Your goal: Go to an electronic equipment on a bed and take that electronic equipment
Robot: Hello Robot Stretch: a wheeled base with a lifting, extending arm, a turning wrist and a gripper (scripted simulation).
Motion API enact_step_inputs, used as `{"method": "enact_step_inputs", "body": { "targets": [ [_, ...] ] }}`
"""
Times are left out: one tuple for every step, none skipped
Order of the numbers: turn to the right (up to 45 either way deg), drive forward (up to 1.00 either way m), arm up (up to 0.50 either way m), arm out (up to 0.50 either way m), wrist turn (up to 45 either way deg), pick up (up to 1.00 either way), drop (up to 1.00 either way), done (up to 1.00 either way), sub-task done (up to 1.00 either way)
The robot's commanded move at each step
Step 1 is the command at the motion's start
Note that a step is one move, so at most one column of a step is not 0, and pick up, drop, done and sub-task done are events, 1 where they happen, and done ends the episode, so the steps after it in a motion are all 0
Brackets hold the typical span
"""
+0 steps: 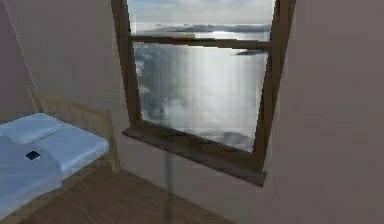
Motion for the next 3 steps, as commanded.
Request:
{"method": "enact_step_inputs", "body": {
  "targets": [
    [-45.0, 0.0, 0.0, 0.0, 0.0, 0.0, 0.0, 0.0, 0.0],
    [-12.0, 0.0, 0.0, 0.0, 0.0, 0.0, 0.0, 0.0, 0.0],
    [0.0, 0.75, 0.0, 0.0, 0.0, 0.0, 0.0, 0.0, 0.0]
  ]
}}
